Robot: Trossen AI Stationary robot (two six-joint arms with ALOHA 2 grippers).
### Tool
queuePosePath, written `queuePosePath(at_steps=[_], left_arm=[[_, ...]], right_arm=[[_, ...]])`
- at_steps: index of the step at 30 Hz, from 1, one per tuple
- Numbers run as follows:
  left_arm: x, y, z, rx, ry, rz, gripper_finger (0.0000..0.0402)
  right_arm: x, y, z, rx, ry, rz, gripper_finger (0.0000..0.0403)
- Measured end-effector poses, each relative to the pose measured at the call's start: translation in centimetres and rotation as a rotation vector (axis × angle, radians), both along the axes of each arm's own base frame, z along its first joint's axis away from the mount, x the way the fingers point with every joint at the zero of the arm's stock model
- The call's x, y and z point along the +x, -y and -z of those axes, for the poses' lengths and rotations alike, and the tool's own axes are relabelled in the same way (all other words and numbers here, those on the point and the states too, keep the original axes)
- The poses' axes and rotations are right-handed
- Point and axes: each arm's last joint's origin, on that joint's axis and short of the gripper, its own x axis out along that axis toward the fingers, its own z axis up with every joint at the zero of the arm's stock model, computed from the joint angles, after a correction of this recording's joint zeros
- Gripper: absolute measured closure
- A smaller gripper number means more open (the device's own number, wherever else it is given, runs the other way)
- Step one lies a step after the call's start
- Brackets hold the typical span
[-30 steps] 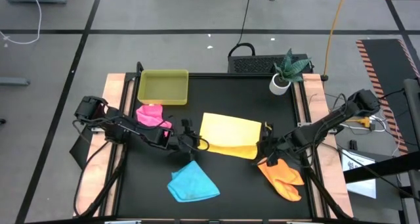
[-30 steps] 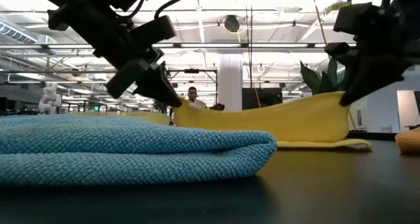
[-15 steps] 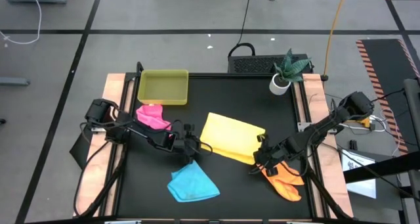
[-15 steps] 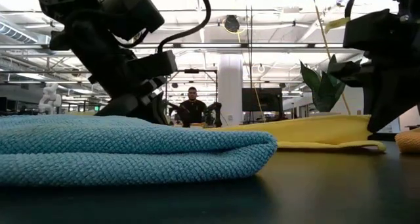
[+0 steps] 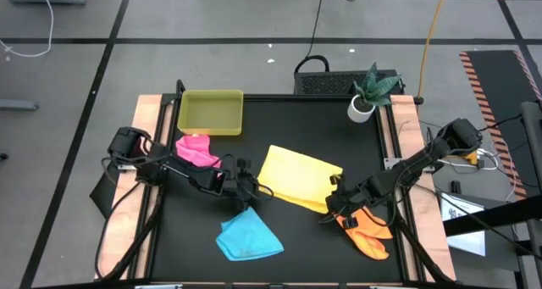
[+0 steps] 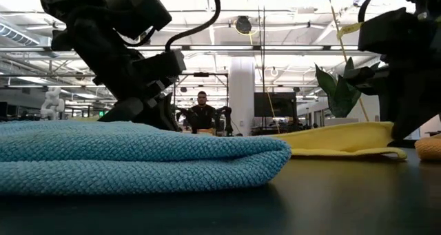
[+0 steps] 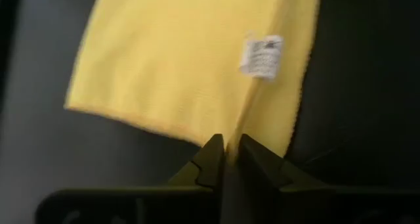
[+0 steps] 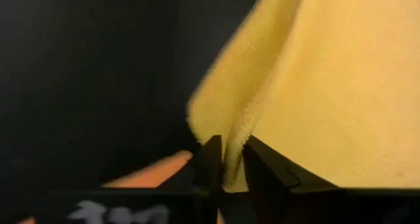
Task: Fold microfiber towels
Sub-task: Fold the yellow microfiber cloth
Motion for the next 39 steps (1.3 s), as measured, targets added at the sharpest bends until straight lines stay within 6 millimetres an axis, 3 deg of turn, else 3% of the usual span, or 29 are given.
queuePosePath(at_steps=[8, 14, 22, 29, 34, 39], left_arm=[[-0.9, -0.3, -3.3, -0.004, 0.071, -0.016, 0.0292], [-0.4, -0.4, -4.5, -0.068, 0.167, 0.031, 0.0287], [1.7, -2.7, -2.4, -0.165, 0.195, 0.046, 0.0287], [1.6, -3.9, 0.6, -0.319, 0.035, 0.079, 0.0287], [0.4, -4.1, 0.3, -0.247, -0.073, -0.004, 0.0287], [-1.3, -5.0, -1.4, -0.051, -0.110, -0.156, 0.0287]], right_arm=[[0.2, -0.6, -0.6, 0.191, -0.004, -0.019, 0.0259], [0.0, -0.6, -1.9, 0.246, 0.044, -0.046, 0.0246], [-0.2, 1.1, -2.3, 0.185, 0.078, 0.206, 0.0294], [0.0, 2.7, 0.2, 0.212, 0.073, 0.257, 0.0359], [0.4, 3.4, 1.5, 0.244, 0.151, 0.241, 0.0395], [1.5, 3.5, 2.3, 0.300, 0.218, 0.206, 0.0400]])
